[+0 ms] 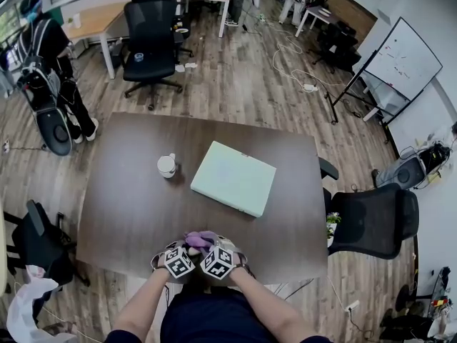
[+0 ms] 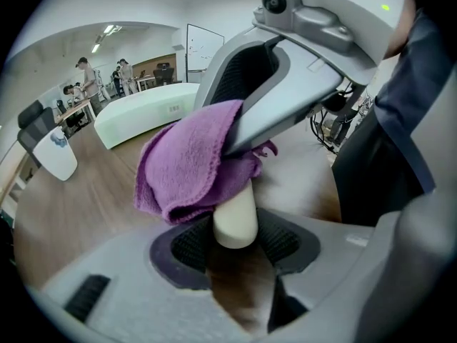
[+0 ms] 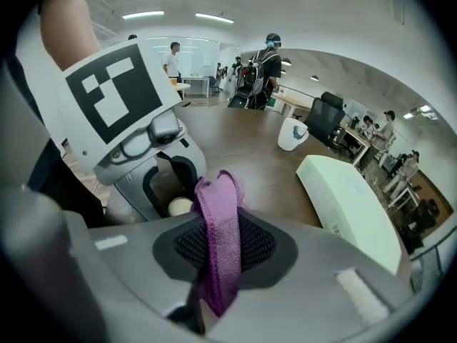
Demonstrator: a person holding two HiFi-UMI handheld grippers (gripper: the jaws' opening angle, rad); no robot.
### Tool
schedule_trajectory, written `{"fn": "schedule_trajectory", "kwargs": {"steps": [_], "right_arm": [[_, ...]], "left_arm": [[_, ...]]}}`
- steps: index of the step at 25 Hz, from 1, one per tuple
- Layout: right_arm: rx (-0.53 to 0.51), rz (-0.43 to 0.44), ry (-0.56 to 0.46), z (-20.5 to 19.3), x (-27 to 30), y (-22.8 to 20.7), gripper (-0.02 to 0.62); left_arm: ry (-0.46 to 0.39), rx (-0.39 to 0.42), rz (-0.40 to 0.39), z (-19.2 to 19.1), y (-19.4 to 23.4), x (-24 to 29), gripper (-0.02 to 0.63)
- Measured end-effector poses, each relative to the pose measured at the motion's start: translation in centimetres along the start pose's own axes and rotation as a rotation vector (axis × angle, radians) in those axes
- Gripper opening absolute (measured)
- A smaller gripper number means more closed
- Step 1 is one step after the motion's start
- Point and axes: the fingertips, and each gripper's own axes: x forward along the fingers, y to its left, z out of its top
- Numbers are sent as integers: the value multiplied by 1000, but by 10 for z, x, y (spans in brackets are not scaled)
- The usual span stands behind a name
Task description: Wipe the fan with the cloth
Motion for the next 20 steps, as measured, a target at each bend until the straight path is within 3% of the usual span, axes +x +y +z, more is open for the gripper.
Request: {"fn": "schedule_trajectory", "kwargs": {"steps": [9,20], "right_arm": [[-89,110,-14,7,4,32,81],[-74,155,-21,-16,-14,39,81]], "left_arm": [[-1,4,-1,-3,-3,0,192],[13,10,-11,-5,-3,-1,192]]}}
